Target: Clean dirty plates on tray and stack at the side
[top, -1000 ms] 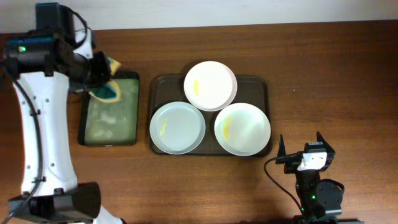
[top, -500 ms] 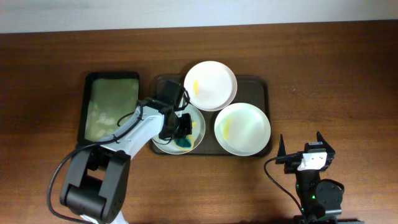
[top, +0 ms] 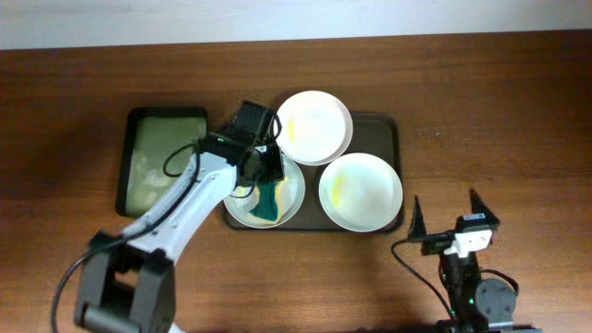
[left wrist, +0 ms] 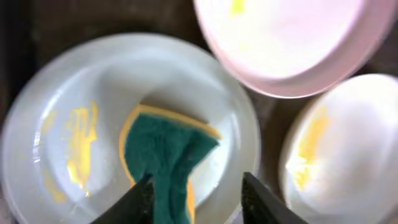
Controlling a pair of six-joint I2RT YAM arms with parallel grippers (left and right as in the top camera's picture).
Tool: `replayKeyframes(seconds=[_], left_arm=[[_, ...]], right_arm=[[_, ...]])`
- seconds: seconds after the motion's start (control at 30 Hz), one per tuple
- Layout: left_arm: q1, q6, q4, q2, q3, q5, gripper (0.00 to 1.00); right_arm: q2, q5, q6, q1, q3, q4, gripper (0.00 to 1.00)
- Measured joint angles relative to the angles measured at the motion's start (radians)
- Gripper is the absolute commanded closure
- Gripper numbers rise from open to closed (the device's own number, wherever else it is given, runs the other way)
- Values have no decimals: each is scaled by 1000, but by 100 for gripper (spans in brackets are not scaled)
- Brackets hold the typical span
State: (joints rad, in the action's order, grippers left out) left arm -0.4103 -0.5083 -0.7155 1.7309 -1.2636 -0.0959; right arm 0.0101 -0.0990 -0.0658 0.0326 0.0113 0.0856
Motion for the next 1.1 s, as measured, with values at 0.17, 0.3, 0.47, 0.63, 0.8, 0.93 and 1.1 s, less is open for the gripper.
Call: replayKeyframes(seconds=[0.17, 0.3, 0.47, 0.63, 0.8, 0.93, 1.1], left_arm=[[100, 6, -98, -135, -9, 5, 49], [170, 8, -194, -152, -12, 14, 48], [171, 37, -200, -152, -12, 18, 44], [171, 41, -202, -152, -12, 18, 44], [171, 42, -209, -152, -12, 18, 43], [171, 44, -208, -152, -12, 18, 40], [171, 44, -205, -152, -12, 18, 43]], right_arm=[[4, -290, 200, 1, 3, 393, 2], [89, -238, 247, 0, 348, -49, 2], [705, -315, 126, 2, 1093, -972, 2], [1245, -840, 102, 1, 1378, -958, 2], [1546, -760, 121, 99, 1389, -943, 2], [1556, -393, 214, 294, 1389, -911, 43], [1600, -185, 299, 419, 1389, -854, 59]])
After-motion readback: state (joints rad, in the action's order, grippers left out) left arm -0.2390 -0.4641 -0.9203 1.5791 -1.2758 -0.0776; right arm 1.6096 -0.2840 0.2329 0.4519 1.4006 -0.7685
